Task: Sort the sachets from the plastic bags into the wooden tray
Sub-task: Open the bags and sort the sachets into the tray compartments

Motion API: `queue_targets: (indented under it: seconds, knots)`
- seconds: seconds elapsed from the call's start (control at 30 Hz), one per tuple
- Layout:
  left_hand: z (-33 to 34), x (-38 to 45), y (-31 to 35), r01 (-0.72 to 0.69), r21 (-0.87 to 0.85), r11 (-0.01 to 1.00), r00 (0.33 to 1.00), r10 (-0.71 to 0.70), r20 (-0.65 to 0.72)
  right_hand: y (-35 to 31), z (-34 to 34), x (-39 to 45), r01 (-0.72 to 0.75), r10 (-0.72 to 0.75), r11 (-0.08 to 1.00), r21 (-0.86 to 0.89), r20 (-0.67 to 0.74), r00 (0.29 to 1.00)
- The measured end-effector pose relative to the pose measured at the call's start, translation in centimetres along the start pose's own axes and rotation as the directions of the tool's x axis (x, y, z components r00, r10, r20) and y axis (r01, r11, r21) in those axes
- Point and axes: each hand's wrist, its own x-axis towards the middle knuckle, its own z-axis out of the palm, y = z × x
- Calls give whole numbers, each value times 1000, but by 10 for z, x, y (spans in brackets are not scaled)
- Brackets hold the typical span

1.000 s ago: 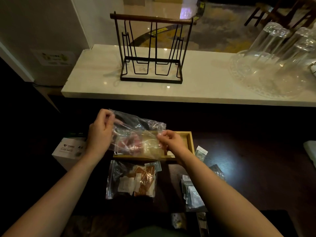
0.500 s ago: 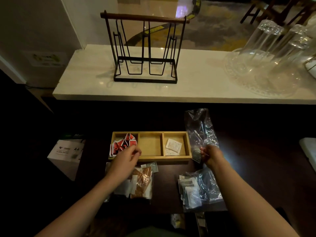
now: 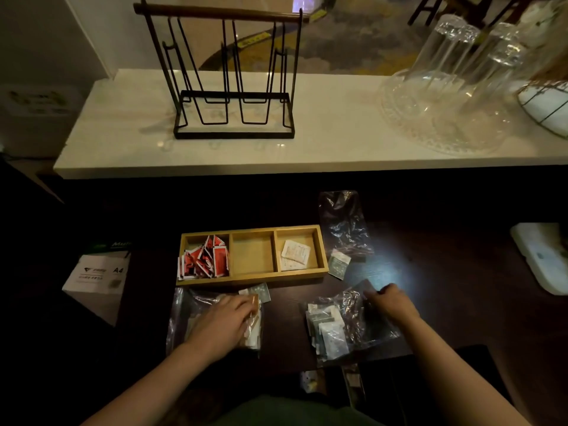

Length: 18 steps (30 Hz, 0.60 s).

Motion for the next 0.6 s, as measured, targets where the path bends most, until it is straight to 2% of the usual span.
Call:
queue_targets:
  seconds: [0.07, 0.17, 0.27, 0.3, 0.37, 0.43, 0.53, 0.6]
  knots:
    - [4, -1, -1, -5, 12, 1000, 1000, 5, -18, 11, 4, 3, -16, 13, 999, 43, 75, 997]
    - [5, -2, 0, -3, 28, 1000, 1000, 3, -27, -3, -2, -26, 15, -58, 961, 275, 148, 987]
    - [4, -3, 5, 12, 3, 1000, 999, -12, -44, -29, -20, -63, -51, -221, 765, 642, 336, 916]
    - [3, -3, 8, 14, -18, 1000, 998, -15, -58, -42, -28, -77, -62, -296, 706, 706, 373, 879]
    - [-2, 0, 19, -13, -112, 994, 993, 0, -116, -68, -34, -102, -27, -417, 672, 740, 408, 812]
    - [-16, 1, 37, -38, -297, 954, 988, -9, -156, -91, -28, -123, 64, -479, 727, 684, 437, 762]
    - [-38, 1, 62, -30, -532, 846, 979, -81, -185, -120, -6, -144, 218, -542, 783, 582, 469, 697]
    - [-44, 0, 66, 40, -663, 747, 971, -187, -152, -134, 5, -150, 274, -565, 776, 568, 433, 702]
